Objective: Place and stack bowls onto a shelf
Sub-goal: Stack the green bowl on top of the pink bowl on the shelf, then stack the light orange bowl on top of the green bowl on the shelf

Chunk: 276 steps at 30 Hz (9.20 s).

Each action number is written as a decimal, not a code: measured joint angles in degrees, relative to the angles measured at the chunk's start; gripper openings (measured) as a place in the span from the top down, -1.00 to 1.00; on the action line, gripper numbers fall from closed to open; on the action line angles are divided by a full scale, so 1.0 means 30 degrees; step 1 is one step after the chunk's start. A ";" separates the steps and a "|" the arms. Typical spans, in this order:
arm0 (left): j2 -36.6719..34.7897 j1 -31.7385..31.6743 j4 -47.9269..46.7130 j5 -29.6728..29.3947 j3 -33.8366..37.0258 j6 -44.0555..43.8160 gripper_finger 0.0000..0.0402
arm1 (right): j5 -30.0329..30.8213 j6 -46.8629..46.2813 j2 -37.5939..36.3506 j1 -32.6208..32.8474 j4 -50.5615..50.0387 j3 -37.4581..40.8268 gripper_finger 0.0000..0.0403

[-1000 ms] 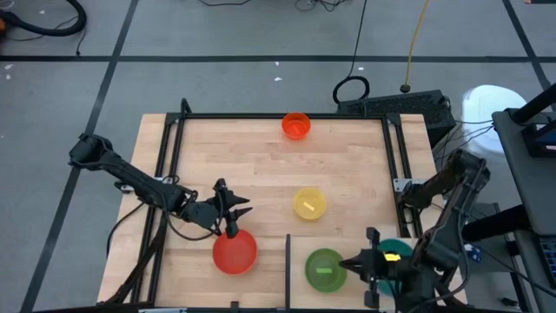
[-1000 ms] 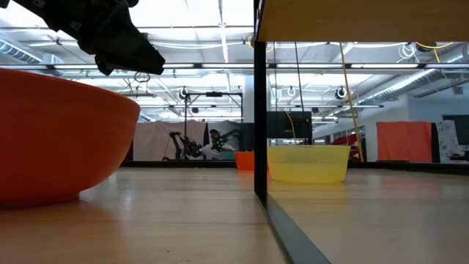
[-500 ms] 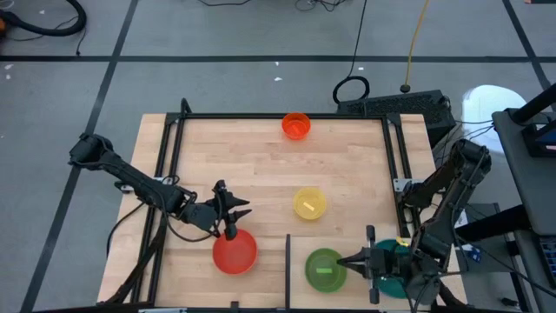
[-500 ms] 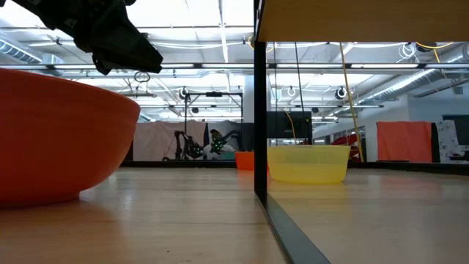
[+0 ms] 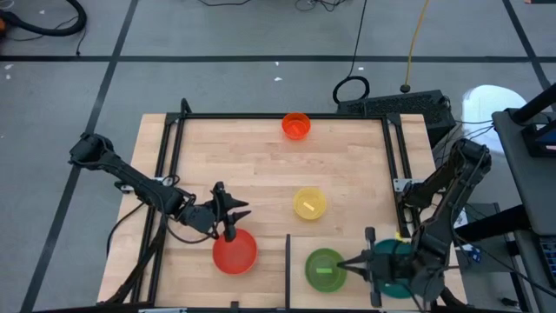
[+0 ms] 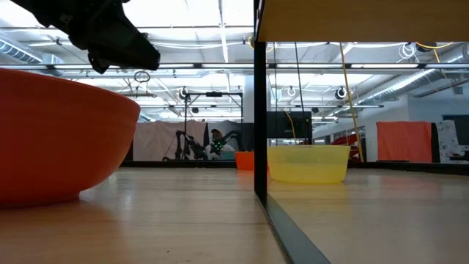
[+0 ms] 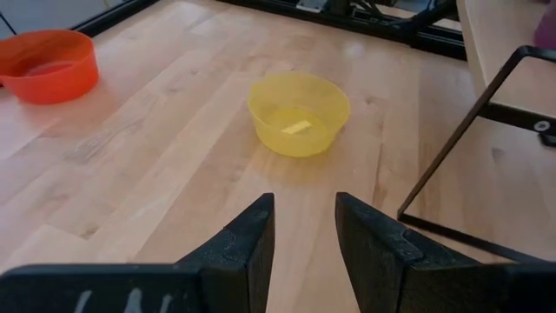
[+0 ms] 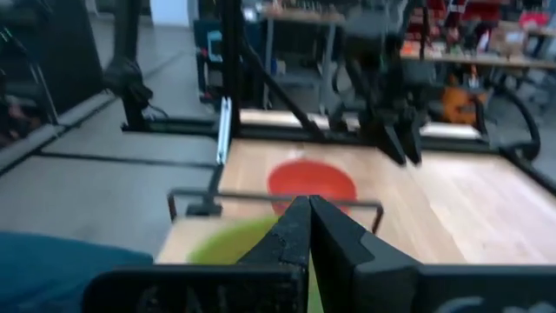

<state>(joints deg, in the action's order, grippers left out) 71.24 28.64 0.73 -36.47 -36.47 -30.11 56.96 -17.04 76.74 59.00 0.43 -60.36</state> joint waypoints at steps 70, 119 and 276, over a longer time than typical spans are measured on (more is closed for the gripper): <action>0.0000 0.3228 0.0339 -0.1413 -0.0007 -0.2547 0.37 | 1.1011 1.0603 -0.4558 0.3738 1.7219 0.8852 1.00; 0.0000 -0.5454 -0.2725 0.4160 -0.4507 0.5677 0.37 | 0.7492 1.7355 -0.0471 0.1188 1.7008 0.1750 1.00; -0.1042 -0.2197 0.3993 0.3476 0.0998 0.7328 0.46 | -0.6715 1.4193 1.2331 -2.5247 -0.7196 -0.6215 -0.32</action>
<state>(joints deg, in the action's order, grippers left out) 68.12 22.05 12.71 -26.04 -33.47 -8.12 36.82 25.54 113.73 -16.74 -21.16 -79.00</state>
